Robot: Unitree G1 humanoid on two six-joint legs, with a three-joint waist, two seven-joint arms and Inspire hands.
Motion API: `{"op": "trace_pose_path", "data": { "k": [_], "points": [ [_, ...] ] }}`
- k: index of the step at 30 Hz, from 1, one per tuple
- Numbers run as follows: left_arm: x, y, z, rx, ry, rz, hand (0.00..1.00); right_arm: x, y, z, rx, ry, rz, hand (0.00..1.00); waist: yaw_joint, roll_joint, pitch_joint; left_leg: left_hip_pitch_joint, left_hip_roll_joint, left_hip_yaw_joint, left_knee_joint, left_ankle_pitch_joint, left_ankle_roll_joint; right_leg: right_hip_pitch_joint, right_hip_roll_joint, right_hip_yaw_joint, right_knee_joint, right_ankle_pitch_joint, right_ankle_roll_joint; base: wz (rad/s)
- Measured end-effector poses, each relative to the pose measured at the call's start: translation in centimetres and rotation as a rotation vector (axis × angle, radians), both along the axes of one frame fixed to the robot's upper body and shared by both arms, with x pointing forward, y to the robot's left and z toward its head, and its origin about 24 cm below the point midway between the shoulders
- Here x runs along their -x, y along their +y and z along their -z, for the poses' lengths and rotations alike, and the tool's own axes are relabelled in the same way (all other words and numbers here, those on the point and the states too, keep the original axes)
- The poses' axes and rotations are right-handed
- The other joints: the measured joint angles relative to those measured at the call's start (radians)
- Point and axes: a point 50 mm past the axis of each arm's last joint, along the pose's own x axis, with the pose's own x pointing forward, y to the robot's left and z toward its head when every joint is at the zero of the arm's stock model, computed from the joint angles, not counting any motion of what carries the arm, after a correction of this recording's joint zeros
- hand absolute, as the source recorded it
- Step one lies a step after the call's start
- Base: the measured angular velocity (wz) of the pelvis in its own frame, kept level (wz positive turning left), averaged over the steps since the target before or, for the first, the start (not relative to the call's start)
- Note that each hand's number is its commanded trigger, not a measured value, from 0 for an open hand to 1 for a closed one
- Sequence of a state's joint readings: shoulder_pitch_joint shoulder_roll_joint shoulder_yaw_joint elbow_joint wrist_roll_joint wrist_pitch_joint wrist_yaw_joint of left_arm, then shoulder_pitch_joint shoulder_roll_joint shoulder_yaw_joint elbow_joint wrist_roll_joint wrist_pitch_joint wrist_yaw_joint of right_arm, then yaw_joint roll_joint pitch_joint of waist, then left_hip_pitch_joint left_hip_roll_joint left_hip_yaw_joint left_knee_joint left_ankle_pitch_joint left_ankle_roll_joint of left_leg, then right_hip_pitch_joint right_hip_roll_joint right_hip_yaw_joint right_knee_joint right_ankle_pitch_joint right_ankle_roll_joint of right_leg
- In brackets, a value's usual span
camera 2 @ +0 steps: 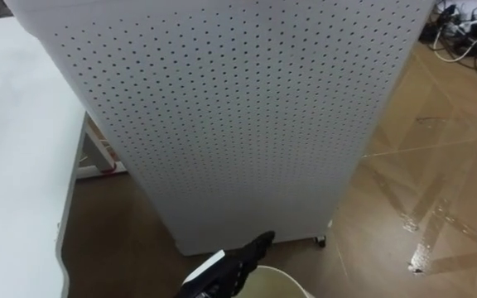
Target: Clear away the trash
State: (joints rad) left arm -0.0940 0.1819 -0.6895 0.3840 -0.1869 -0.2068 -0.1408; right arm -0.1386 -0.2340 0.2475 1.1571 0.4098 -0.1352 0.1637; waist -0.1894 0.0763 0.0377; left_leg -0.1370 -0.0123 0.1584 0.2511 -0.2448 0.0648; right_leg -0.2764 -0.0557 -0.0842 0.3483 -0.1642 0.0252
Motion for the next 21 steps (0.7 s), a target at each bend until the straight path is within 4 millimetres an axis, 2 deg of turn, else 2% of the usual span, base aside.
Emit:
{"op": "trace_pose_path", "data": {
  "k": [2,6,14,17,18,21],
  "points": [
    [0.0,0.0,0.0,-0.013,-0.008,0.006,0.0,0.0,0.0,0.0,0.0,0.0,0.0,1.0,-0.001,-0.009,0.0012,0.003,0.0,0.003,0.002,0.0,0.0,0.0,-0.001,-0.001,0.006,0.0,0.0,-0.03],
    [0.2,0.3,0.2,-0.054,-0.024,0.021,0.0,0.1,0.0,0.1,-0.002,0.002,0.007,1.0,-0.003,-0.03,-0.0023,0.011,-0.001,0.002,0.01,0.001,0.001,0.015,-0.003,-0.008,0.002,-0.002,-0.003,0.01],
    [0.3,1.0,0.6,-0.146,-0.058,0.053,0.0,1.6,0.0,0.6,-0.009,0.028,0.021,1.0,-0.002,-0.046,-0.008,0.065,0.001,-0.001,0.007,0.001,0.001,0.07,-0.002,-0.01,-0.01,-0.002,-0.003,0.01],
    [0.4,1.3,0.7,-0.165,-0.073,0.046,0.0,2.2,0.0,0.8,-0.006,0.043,0.007,1.0,0.007,-0.057,-0.0126,0.093,0.004,0.01,0.0,0.0,0.0,0.084,0.007,0.003,-0.026,-0.002,-0.004,-0.17],
    [0.4,1.5,0.6,-0.165,-0.074,0.036,0.0,2.4,0.1,0.9,-0.011,0.046,0.005,1.0,0.01,-0.063,-0.0177,0.098,0.006,0.02,-0.002,0.0,0.0,0.085,0.011,0.01,-0.026,-0.001,-0.005,-0.31],
    [-0.1,2.1,0.4,-0.172,-0.085,0.003,0.0,2.8,0.3,1.0,-0.021,0.05,-0.001,1.0,0.043,-0.076,-0.0219,0.119,0.015,0.038,-0.002,-0.003,-0.006,0.089,0.033,0.059,-0.036,0.015,-0.013,-0.52]
  ]
}}
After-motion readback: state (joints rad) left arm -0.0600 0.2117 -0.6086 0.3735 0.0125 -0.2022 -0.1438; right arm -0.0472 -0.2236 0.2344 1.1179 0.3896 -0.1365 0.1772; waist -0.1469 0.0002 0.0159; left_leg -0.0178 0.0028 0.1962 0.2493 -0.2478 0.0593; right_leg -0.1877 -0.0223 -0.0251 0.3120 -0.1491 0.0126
